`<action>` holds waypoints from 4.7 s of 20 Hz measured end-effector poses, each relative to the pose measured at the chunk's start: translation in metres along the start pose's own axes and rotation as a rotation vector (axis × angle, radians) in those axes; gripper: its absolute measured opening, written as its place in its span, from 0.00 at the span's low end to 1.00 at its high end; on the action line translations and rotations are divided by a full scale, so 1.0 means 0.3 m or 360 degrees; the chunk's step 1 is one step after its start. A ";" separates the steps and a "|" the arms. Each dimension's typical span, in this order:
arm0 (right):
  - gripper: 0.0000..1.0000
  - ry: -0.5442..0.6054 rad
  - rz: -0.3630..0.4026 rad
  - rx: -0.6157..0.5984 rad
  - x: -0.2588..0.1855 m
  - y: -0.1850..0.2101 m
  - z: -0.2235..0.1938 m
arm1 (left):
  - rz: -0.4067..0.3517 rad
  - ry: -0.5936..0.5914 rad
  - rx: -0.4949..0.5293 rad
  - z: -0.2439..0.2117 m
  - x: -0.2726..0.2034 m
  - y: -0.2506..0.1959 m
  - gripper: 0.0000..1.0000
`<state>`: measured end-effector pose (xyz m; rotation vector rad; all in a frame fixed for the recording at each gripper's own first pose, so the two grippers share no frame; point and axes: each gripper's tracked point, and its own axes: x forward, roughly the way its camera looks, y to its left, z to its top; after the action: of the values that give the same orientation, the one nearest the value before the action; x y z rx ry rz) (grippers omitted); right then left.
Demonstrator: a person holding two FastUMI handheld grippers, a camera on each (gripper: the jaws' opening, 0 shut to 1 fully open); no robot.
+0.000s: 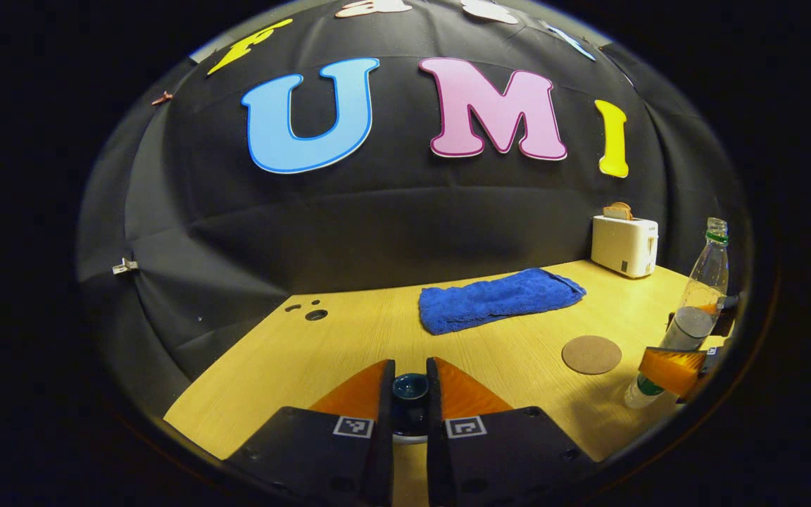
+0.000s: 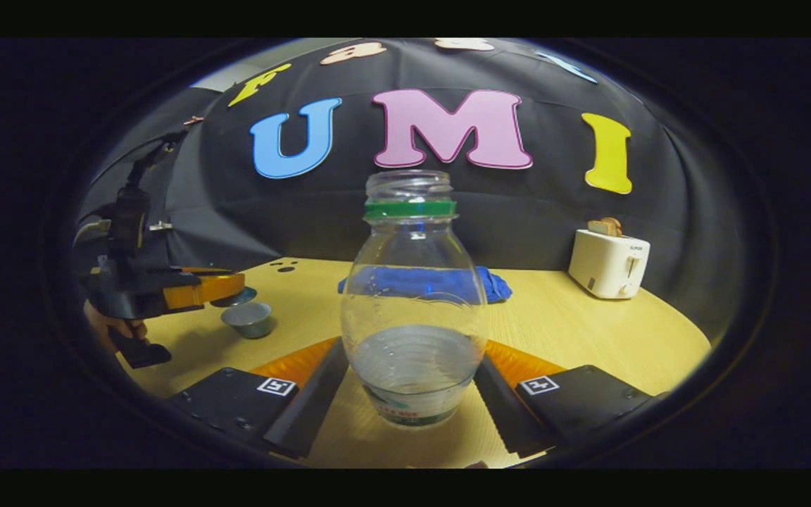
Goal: Open the teacup lid with one hand, grasp the water bottle and pour water into the teacup with the other hand; after pouring, place the water bottle on the coaster and then close the teacup lid.
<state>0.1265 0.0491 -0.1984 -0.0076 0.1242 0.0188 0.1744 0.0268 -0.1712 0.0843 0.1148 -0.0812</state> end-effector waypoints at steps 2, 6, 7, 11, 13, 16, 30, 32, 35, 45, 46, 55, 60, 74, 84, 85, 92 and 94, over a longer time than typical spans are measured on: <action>0.96 -0.0005 -0.0037 0.0009 0.017 -0.013 0.002 | 0.0007 0.0006 -0.0011 0.000 -0.016 0.008 0.19; 0.80 0.0014 -0.0024 -0.0019 0.018 0.000 0.002 | 0.0039 0.0022 -0.0063 -0.012 -0.053 0.034 0.23; 0.78 0.0031 -0.0003 -0.0011 0.018 0.008 -0.001 | 0.0054 0.0020 -0.0080 -0.014 -0.063 0.044 0.23; 0.73 0.0071 0.0067 -0.0151 0.027 0.041 0.024 | 0.0116 0.0021 -0.0152 -0.025 -0.109 0.097 0.23; 0.73 0.0038 0.0071 -0.0300 0.042 0.039 0.062 | 0.0145 0.0019 -0.0170 -0.028 -0.136 0.128 0.23; 0.73 -0.0014 0.0084 -0.0511 0.084 0.049 0.119 | 0.0193 0.0012 -0.0179 -0.029 -0.178 0.187 0.23; 0.72 -0.0200 0.0121 -0.1496 0.342 0.182 0.178 | 0.0320 0.0051 -0.0196 -0.113 -0.337 0.475 0.23; 0.72 -0.0197 0.0143 -0.1579 0.368 0.213 0.161 | 0.0325 0.0075 -0.0169 -0.137 -0.347 0.509 0.23; 0.72 -0.0155 0.0166 -0.1697 0.420 0.261 0.123 | 0.0315 0.0095 -0.0194 -0.158 -0.341 0.548 0.23; 0.72 -0.0183 0.0228 -0.2075 0.511 0.387 0.022 | 0.0252 0.0063 -0.0264 -0.166 -0.276 0.608 0.23; 0.72 -0.0188 0.0224 -0.2111 0.519 0.395 0.018 | 0.0248 0.0061 -0.0271 -0.172 -0.267 0.612 0.23; 0.72 -0.0324 0.0215 -0.2401 0.574 0.439 0.026 | 0.0236 0.0106 -0.0299 -0.223 -0.248 0.648 0.23; 0.72 -0.0406 0.0197 -0.2559 0.597 0.447 0.039 | 0.0234 0.0125 -0.0296 -0.243 -0.251 0.658 0.23; 0.72 -0.0559 0.0194 -0.2790 0.614 0.489 0.038 | 0.0195 0.0133 -0.0279 -0.254 -0.249 0.643 0.23; 0.72 -0.0656 0.0159 -0.2935 0.626 0.489 0.070 | 0.0187 0.0130 -0.0265 -0.254 -0.252 0.639 0.23; 0.72 -0.0664 0.0164 -0.2949 0.625 0.484 0.067 | 0.0188 0.0133 -0.0267 -0.257 -0.253 0.638 0.23; 0.72 -0.0800 0.0157 -0.3077 0.610 0.508 0.067 | 0.0171 0.0130 -0.0262 -0.256 -0.248 0.626 0.23; 0.72 -0.0879 0.0158 -0.3125 0.599 0.518 0.066 | 0.0170 0.0126 -0.0258 -0.254 -0.249 0.626 0.23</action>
<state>0.3043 0.2078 -0.2022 -1.9447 -0.4892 0.2337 0.1082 0.2257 -0.2229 -0.0684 0.1954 0.0385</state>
